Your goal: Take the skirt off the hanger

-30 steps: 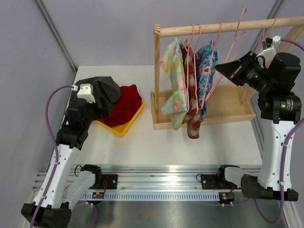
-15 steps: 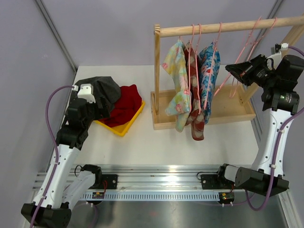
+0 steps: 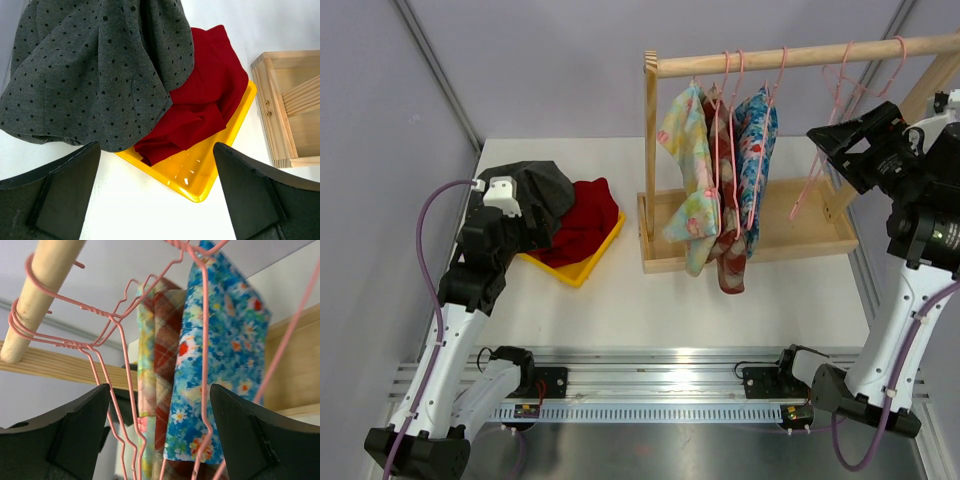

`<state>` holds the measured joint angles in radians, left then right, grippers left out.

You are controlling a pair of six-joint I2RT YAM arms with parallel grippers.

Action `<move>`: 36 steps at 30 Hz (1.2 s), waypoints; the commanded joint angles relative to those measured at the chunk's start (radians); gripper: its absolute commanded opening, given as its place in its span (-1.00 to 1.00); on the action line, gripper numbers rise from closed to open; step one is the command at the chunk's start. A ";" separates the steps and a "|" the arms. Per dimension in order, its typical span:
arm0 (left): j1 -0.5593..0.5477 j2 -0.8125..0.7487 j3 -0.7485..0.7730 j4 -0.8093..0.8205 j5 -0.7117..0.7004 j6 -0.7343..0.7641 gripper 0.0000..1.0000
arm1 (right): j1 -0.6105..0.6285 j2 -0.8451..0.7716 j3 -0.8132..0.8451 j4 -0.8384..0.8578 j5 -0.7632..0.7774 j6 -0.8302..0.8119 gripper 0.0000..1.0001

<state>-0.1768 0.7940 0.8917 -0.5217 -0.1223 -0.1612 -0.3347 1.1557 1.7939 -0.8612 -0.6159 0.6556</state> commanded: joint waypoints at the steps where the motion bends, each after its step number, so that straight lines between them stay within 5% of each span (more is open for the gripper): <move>1: 0.000 0.004 0.009 0.045 0.027 0.012 0.98 | -0.003 -0.060 0.139 -0.123 0.221 -0.114 0.76; 5: 0.000 0.008 0.010 0.045 0.030 0.012 0.98 | -0.003 -0.077 0.206 -0.174 0.309 -0.166 0.74; 15: 0.000 0.017 0.012 0.043 0.036 0.012 0.98 | 0.022 -0.033 0.108 0.031 -0.050 -0.106 0.50; 23: 0.000 0.024 0.015 0.038 0.036 0.012 0.98 | 0.124 0.120 0.260 0.002 -0.019 -0.149 0.44; 36: 0.000 0.028 0.016 0.035 0.032 0.012 0.98 | 0.266 0.171 0.104 0.113 0.010 -0.163 0.39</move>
<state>-0.1768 0.8204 0.8917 -0.5220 -0.1104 -0.1574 -0.0937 1.3308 1.9251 -0.8246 -0.6109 0.5152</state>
